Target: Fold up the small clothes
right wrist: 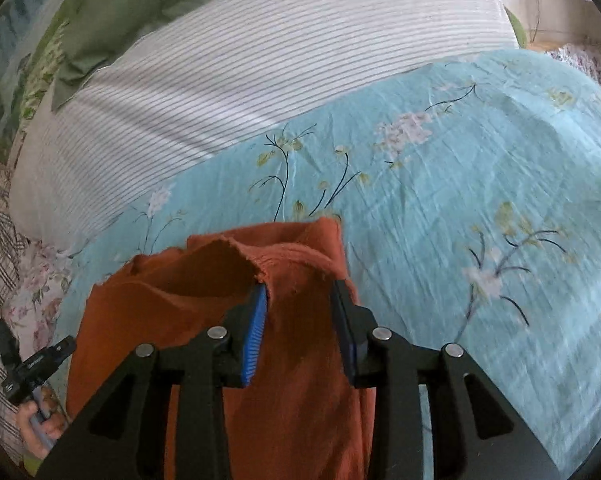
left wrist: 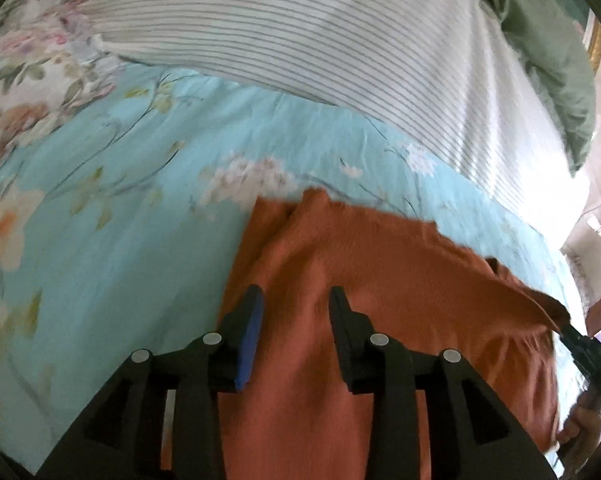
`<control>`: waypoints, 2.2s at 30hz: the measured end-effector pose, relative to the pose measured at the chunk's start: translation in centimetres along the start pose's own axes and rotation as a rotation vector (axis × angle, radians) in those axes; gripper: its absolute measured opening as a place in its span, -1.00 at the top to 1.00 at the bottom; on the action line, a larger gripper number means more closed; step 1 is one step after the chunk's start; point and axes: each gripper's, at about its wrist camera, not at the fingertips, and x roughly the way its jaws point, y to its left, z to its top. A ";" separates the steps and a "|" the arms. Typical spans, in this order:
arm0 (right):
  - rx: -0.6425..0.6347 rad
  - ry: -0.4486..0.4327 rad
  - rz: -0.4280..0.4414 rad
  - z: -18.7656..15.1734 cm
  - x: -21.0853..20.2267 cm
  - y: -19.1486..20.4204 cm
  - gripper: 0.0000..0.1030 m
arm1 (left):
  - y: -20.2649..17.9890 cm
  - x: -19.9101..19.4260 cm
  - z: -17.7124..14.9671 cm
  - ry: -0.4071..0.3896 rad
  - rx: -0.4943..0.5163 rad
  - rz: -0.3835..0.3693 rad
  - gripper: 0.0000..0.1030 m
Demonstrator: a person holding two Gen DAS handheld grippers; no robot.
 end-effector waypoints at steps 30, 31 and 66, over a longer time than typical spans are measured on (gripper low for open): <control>0.019 0.167 0.209 -11.7 -5.8 4.3 0.02 | 1.9 -8.2 -15.6 0.081 -0.333 -0.187 -0.19; 0.016 0.171 0.213 -11.8 -5.8 4.5 0.01 | 1.9 -8.0 -15.5 0.078 -0.339 -0.191 -0.19; 0.058 0.319 0.416 -4.1 1.6 3.3 -0.31 | -24.6 -3.0 -16.6 -0.096 0.629 0.058 0.82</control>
